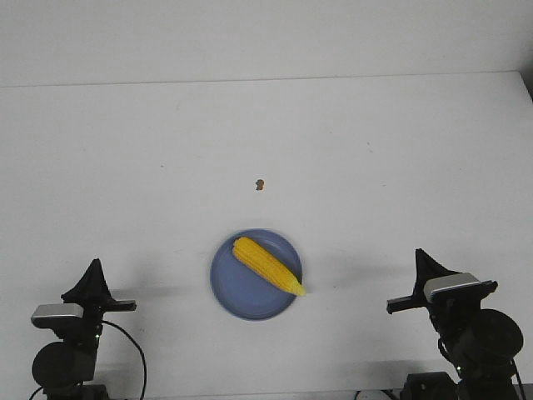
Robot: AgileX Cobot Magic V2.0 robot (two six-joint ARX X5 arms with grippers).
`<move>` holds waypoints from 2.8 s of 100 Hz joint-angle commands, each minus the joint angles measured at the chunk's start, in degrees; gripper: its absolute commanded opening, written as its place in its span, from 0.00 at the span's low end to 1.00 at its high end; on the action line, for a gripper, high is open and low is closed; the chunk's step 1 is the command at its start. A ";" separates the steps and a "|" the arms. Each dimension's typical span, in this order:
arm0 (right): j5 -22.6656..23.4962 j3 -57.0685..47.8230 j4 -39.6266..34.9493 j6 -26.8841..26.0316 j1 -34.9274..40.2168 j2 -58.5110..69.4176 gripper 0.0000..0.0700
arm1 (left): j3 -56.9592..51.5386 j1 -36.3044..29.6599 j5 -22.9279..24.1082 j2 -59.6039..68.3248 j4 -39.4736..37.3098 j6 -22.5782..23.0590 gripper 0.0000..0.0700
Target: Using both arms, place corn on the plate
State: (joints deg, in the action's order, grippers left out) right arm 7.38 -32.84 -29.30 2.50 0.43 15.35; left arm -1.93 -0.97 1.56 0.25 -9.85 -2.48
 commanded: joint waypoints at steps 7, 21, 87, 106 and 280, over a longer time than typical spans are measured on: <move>-0.11 -0.57 0.59 -0.81 -0.02 0.04 0.02 | 1.14 0.04 0.02 -0.09 -0.57 0.09 0.02; -0.11 -0.59 0.59 -0.81 -0.02 0.04 0.02 | 1.14 0.04 0.00 -0.09 -0.57 0.09 0.02; -3.28 5.64 9.94 -0.42 -0.07 -6.05 0.02 | 1.14 0.04 0.02 -0.09 -0.55 0.09 0.02; -3.06 14.21 19.78 -0.85 -0.07 -10.67 0.02 | 1.14 0.04 0.00 -0.09 -0.55 0.09 0.02; -8.50 32.13 39.54 -1.46 0.00 -15.28 0.02 | 1.14 0.04 0.00 -0.07 -0.55 0.09 0.02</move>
State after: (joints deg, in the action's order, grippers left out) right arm -1.08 -0.84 9.54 1.65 0.36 0.08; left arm -1.93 -0.97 1.54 0.25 -9.82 -2.48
